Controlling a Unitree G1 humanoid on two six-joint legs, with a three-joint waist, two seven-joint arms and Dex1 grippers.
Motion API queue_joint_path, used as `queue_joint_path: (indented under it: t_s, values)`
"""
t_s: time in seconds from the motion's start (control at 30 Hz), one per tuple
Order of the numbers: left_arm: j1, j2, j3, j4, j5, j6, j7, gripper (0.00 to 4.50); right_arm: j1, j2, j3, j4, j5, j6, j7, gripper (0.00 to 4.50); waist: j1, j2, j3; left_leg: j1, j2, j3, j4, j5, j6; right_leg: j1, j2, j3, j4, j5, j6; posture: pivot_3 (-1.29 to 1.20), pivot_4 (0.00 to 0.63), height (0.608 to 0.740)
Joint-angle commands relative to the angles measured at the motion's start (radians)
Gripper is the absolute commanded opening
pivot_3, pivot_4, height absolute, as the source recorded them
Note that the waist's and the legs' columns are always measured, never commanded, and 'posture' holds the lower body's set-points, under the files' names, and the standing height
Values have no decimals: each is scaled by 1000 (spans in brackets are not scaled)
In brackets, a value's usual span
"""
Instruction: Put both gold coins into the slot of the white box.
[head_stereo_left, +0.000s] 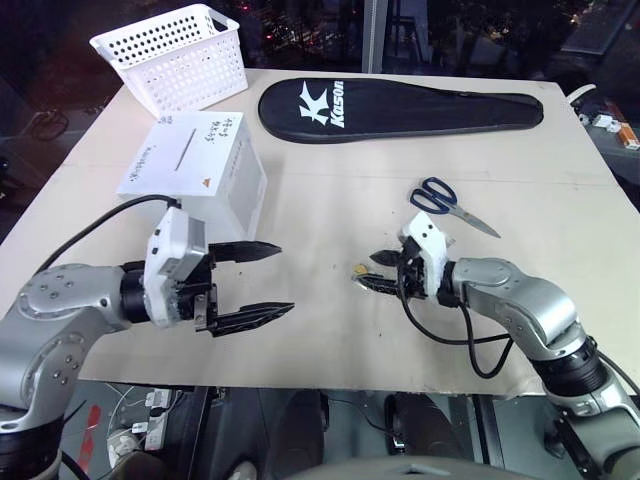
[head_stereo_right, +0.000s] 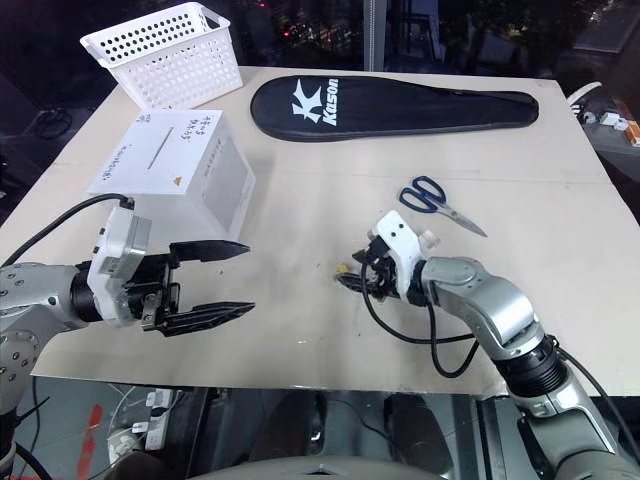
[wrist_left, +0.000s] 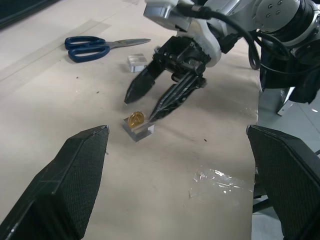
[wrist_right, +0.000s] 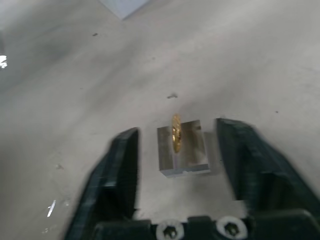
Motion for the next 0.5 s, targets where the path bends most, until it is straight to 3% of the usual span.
queue_joint_path:
  t_s: [0.03,0.1,0.2,0.5]
  values:
    - [14,14,20,-21,-16,-15,9,4500,-16,3,-20,-29,-3,11,8,2484,0,0,0,0,0,0,0,0,0,0,0,0,0,0,0,0,150,740]
    - [19,14,20,-25,-20,-14,14,4500,-18,6,-21,-33,1,20,14,2260,-1,0,0,0,0,0,0,0,0,0,0,0,0,0,0,0,150,740]
    - [23,14,18,-31,-28,-10,23,4500,-21,6,-19,-37,-1,29,18,1132,-1,0,0,0,0,0,0,0,0,0,0,0,0,0,0,0,150,740]
    - [27,19,17,-42,-51,1,48,4500,-32,13,-14,-33,-11,43,29,1132,-2,0,0,0,0,0,0,0,0,0,0,0,0,0,0,0,150,740]
